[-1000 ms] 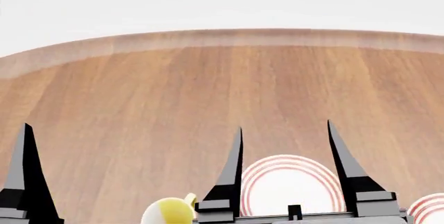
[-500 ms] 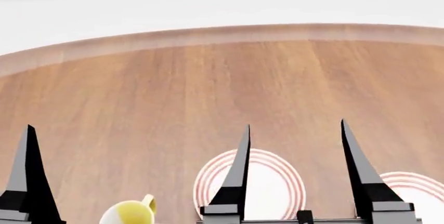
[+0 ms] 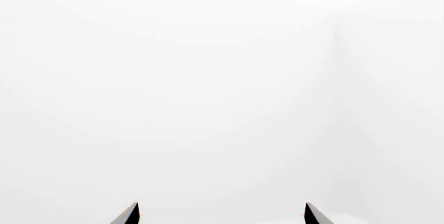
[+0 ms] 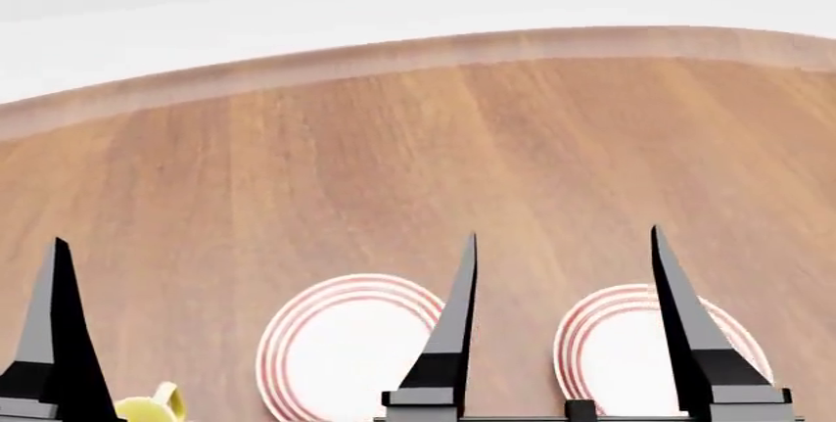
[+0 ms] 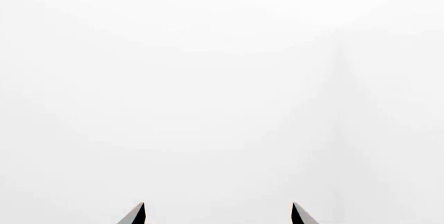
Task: Put the white mug on the left plate.
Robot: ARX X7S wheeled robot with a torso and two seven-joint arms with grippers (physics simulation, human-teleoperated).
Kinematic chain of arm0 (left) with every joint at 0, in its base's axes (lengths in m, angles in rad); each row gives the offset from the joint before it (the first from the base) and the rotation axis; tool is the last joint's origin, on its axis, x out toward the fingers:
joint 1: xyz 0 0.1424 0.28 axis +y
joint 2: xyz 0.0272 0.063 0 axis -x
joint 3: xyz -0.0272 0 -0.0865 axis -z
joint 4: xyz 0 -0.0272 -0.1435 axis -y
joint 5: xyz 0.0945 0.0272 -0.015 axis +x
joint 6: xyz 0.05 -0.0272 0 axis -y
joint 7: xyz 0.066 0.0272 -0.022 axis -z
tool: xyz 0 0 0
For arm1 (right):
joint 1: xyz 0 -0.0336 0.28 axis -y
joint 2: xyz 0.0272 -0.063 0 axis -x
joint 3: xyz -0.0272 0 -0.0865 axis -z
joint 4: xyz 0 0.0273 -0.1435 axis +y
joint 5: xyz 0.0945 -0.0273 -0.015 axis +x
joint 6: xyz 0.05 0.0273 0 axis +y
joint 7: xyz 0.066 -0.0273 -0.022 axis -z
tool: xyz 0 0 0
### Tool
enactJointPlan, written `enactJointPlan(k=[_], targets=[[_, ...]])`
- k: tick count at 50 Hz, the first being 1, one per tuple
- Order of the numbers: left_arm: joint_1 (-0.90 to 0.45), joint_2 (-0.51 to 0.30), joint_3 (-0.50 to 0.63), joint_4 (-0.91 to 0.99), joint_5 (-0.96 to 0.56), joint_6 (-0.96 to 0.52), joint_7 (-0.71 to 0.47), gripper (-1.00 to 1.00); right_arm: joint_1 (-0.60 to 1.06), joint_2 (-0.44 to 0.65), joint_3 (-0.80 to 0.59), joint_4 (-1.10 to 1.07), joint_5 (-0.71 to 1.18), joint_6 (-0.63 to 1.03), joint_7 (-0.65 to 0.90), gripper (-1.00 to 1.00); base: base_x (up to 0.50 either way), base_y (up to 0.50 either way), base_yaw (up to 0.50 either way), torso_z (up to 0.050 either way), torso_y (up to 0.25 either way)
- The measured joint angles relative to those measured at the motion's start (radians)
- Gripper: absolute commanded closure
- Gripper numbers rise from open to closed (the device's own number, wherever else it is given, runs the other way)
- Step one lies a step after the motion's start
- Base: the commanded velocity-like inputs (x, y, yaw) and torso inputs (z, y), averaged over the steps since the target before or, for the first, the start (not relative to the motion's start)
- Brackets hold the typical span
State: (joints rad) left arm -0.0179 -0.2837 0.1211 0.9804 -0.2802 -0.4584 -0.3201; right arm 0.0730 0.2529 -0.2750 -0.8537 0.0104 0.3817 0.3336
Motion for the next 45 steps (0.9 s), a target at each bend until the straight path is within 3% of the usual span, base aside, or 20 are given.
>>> enactJointPlan(k=[11, 25, 45], targets=[[0.0, -0.007, 0.008, -0.005, -0.003, 0.006, -0.006, -1.0, 0.002, 0.007, -0.001, 0.0, 0.005, 0.001, 0.01, -1.0, 0.0, 0.0, -0.48, 0.0, 0.0], [0.035, -0.018, 0.056, -0.042, -0.076, 0.013, 0.049, -1.0, 0.016, 0.015, -0.003, -0.005, 0.014, 0.034, 0.017, -1.0, 0.0, 0.0, 0.0, 0.0, 0.0], [0.188, -0.138, 0.238, -0.236, 0.039, 0.308, 0.267, -1.0, 0.024, 0.022, 0.005, -0.012, 0.041, 0.063, 0.028, -1.0, 0.0, 0.0, 0.0, 0.0, 0.0]])
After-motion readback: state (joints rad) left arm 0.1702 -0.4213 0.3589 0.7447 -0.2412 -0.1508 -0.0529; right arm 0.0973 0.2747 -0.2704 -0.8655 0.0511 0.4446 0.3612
